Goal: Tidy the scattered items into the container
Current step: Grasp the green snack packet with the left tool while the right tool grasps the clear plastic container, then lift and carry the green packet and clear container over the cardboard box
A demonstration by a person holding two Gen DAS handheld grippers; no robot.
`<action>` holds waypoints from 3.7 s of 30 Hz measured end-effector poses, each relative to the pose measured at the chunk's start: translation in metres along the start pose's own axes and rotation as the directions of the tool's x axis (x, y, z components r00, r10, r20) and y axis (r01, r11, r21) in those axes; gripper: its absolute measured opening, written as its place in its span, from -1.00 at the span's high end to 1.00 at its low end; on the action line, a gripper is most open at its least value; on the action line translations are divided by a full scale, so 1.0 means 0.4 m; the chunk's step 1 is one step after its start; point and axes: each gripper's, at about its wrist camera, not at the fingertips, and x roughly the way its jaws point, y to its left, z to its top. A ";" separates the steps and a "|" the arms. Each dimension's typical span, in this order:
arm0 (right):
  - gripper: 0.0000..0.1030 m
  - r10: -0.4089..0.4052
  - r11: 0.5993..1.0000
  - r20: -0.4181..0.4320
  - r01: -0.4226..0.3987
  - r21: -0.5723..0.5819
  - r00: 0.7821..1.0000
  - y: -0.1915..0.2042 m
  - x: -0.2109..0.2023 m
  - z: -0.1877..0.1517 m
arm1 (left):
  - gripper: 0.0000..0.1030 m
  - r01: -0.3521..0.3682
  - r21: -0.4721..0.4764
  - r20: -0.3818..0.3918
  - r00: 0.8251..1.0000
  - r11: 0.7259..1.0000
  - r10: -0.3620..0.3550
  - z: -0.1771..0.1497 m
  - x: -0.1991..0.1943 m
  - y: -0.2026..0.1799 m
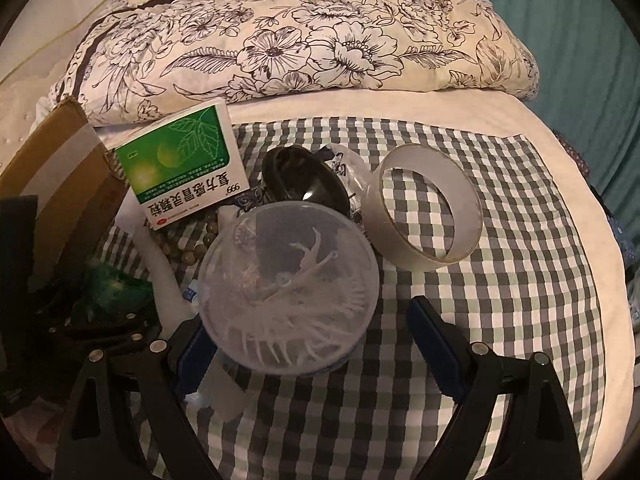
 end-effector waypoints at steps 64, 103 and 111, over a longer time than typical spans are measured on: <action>-0.20 0.041 0.996 0.301 -0.017 -0.084 0.953 0.121 -0.542 -0.013 | 0.37 -0.027 0.010 0.389 0.921 1.000 0.021 -0.016 -0.611 0.013; -0.20 0.224 0.960 0.338 -0.147 -0.239 0.914 0.415 -0.563 0.067 | 0.36 -0.172 -0.181 0.446 0.863 0.968 0.236 -0.007 -0.744 0.331; -0.20 0.257 0.949 0.324 -0.174 -0.262 0.911 0.481 -0.528 0.100 | 0.36 -0.195 -0.208 0.420 0.867 0.959 0.267 0.003 -0.711 0.405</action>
